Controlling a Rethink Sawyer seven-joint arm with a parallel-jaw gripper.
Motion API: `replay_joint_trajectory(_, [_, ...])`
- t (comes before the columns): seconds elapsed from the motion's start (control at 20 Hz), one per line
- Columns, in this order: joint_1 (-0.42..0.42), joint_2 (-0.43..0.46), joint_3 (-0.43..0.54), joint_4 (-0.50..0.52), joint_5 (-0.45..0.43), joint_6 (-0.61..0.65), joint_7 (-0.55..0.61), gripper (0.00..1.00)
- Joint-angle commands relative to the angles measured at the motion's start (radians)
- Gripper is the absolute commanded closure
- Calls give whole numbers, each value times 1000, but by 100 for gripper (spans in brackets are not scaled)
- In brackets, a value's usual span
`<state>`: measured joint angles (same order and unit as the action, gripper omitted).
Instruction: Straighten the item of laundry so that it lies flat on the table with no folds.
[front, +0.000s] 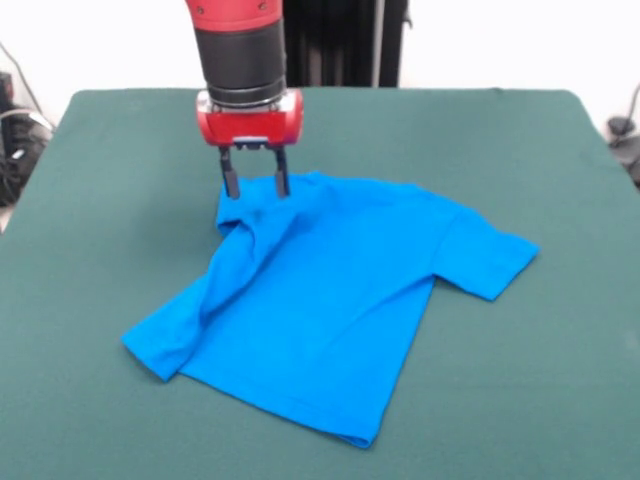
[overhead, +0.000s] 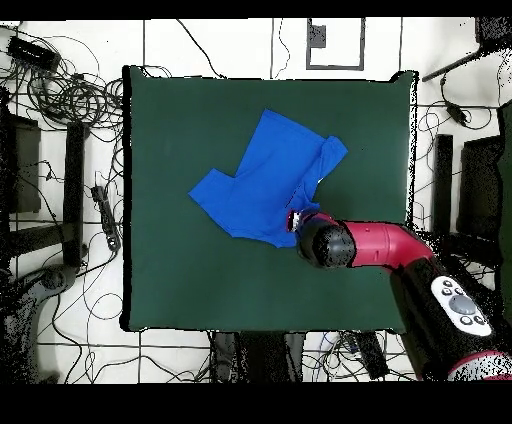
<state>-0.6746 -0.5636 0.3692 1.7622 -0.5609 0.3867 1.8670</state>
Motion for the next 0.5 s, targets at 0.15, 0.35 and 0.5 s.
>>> replay_joint_trajectory(0.15, [-20, -12, 34, 81, -42, -7, -28, 0])
replay_joint_trajectory(0.35, [-21, 27, 22, 70, -65, -39, -17, 0])
replay_joint_trajectory(0.5, [-20, 36, 12, 71, -81, -53, -11, 0])
